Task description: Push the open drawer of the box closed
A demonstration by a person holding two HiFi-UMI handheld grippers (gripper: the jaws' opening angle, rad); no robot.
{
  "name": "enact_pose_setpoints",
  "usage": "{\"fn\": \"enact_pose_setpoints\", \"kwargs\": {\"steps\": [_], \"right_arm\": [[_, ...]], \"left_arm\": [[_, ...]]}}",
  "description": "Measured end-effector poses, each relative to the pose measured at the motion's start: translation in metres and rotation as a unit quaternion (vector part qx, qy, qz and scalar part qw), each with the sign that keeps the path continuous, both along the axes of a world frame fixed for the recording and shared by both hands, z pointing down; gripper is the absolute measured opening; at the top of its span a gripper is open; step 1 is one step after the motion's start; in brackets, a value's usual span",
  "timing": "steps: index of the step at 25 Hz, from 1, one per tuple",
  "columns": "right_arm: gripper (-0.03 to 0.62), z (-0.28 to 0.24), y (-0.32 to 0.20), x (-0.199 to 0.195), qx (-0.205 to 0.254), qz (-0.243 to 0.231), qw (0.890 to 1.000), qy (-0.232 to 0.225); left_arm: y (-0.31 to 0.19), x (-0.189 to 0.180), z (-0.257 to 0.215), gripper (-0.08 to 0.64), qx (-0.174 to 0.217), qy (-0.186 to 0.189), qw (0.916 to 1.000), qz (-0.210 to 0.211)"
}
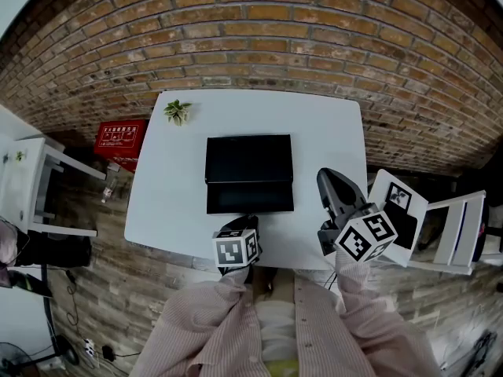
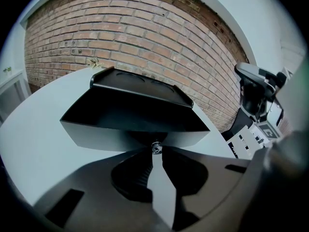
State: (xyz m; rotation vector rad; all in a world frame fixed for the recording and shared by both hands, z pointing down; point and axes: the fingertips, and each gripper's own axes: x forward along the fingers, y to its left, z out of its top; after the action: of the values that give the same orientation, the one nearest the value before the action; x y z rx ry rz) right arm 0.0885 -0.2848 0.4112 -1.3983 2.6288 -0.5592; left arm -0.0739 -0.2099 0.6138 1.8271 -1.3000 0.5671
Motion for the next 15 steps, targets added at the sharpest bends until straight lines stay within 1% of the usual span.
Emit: {"fn": "enact_pose_setpoints", "kwargs": {"steps": [8, 15], "right_arm": [[0.003, 0.001, -0.005, 0.001, 0.003, 0.000, 1.000, 0.000], [0.003, -0.001, -0.011, 0.002, 0.003, 0.006, 1.000, 0.001]], "left_arm": [[-0.009, 0.000, -0.001, 0.058, 0.004, 0.001, 1.0000, 0.001], [-0.019, -0.002, 0.001, 0.058, 0.001, -0.010, 0.9999, 0.003]]}}
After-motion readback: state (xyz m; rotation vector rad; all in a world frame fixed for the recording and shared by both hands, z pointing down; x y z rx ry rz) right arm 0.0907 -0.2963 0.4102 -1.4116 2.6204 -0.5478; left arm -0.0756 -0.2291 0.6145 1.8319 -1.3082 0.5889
